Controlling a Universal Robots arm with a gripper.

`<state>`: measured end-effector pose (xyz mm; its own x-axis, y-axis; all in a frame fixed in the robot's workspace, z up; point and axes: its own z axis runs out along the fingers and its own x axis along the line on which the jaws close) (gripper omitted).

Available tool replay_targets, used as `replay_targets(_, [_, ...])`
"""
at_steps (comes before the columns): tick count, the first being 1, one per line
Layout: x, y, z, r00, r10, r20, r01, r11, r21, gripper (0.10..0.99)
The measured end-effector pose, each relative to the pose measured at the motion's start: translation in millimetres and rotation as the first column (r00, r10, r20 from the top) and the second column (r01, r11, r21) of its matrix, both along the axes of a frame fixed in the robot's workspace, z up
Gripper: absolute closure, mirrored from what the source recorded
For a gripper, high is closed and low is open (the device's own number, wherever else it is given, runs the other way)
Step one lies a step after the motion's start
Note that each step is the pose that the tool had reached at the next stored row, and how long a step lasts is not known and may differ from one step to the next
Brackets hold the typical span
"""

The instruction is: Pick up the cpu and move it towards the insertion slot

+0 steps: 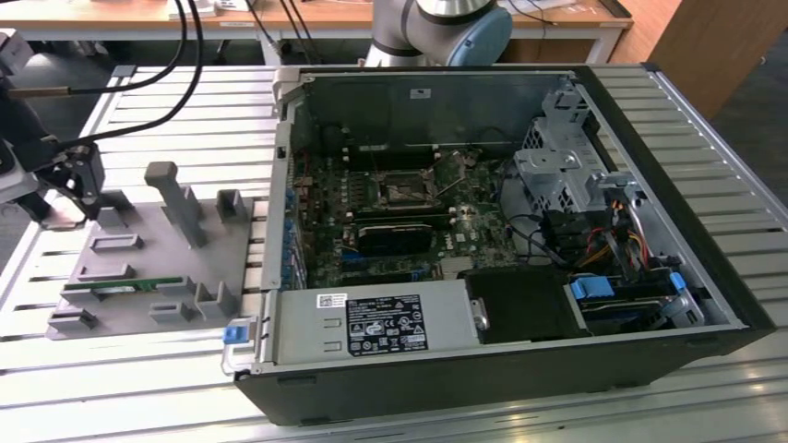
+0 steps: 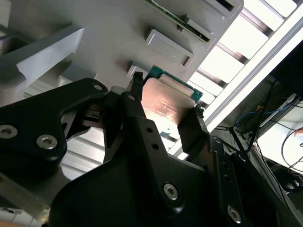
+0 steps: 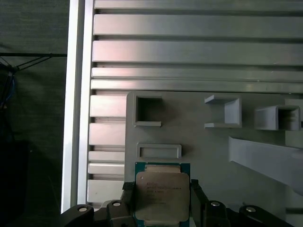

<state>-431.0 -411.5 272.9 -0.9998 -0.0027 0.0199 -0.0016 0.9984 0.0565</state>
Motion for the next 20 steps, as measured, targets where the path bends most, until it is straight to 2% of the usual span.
replay_targets(20, [0.0,0.0,8.8,1.0000,-0.003,0.0000,0.003,1.0000,0.000,0.541])
